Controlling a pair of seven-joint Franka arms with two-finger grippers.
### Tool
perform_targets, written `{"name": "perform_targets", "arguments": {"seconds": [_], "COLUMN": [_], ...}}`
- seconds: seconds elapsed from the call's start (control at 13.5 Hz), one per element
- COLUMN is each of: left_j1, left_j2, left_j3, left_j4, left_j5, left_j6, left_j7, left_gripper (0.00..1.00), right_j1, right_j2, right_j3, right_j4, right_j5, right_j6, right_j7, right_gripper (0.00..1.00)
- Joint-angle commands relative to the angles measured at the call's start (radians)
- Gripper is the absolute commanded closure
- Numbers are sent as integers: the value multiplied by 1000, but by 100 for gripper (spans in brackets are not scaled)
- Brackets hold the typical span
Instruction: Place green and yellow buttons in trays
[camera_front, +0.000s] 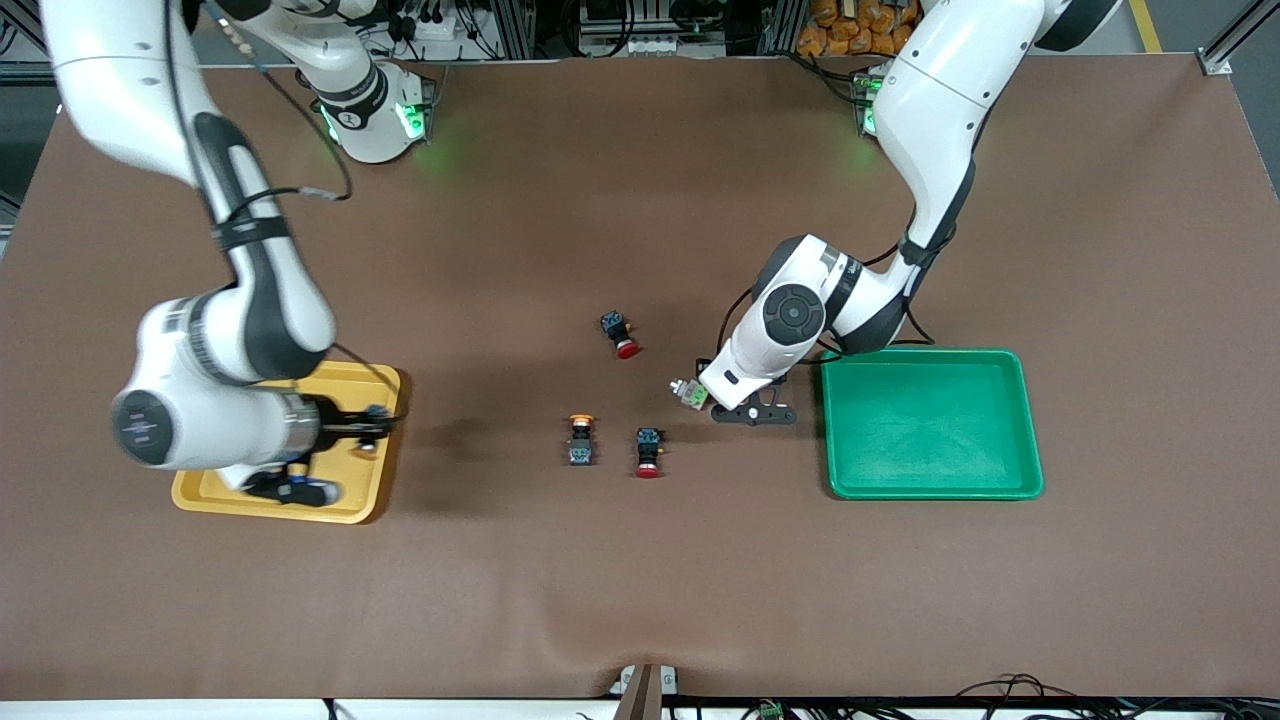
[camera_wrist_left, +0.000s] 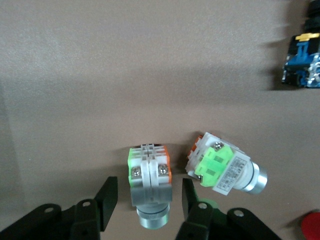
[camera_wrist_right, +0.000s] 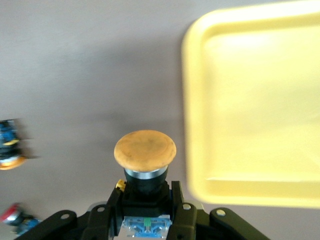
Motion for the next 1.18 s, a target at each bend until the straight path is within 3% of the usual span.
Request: {"name": "perform_targets", "arguments": {"seconds": [0.0, 0.07, 0.15, 0.22, 0.52, 0.74, 1.11], "left_j1": [-9, -4, 6, 23, 146, 333, 516], "left_j2": [14, 7, 0, -28, -127, -140, -106], "left_j3": [5, 9, 10, 10, 12, 10, 10], "left_j4": [16, 16, 15, 9, 13, 4, -17], "left_j5": [28, 33, 47, 53, 62, 126, 157], "left_j6": [11, 10, 4, -5, -152, -193, -191], "left_j7": [-25, -18, -15, -15, 71, 207, 416], "left_gripper": [96, 100, 100, 100, 100, 100, 98], "right_j1": [-114, -136, -148, -150, -67, 70, 253], "right_j2": [15, 17, 17, 20, 41, 78, 173], "right_j3": [22, 22, 22, 22, 24, 25, 25], "right_j4": [5, 1, -1, -1, 8, 25, 27], "right_j5": [-14, -14, -14, -14, -15, -9, -6], "right_j6": [-76, -101, -110, -115, -97, 99, 446], "right_j7": [-154, -192, -209, -216, -229, -216, -102], "right_gripper": [85, 71, 32, 0, 0, 0, 0]}}
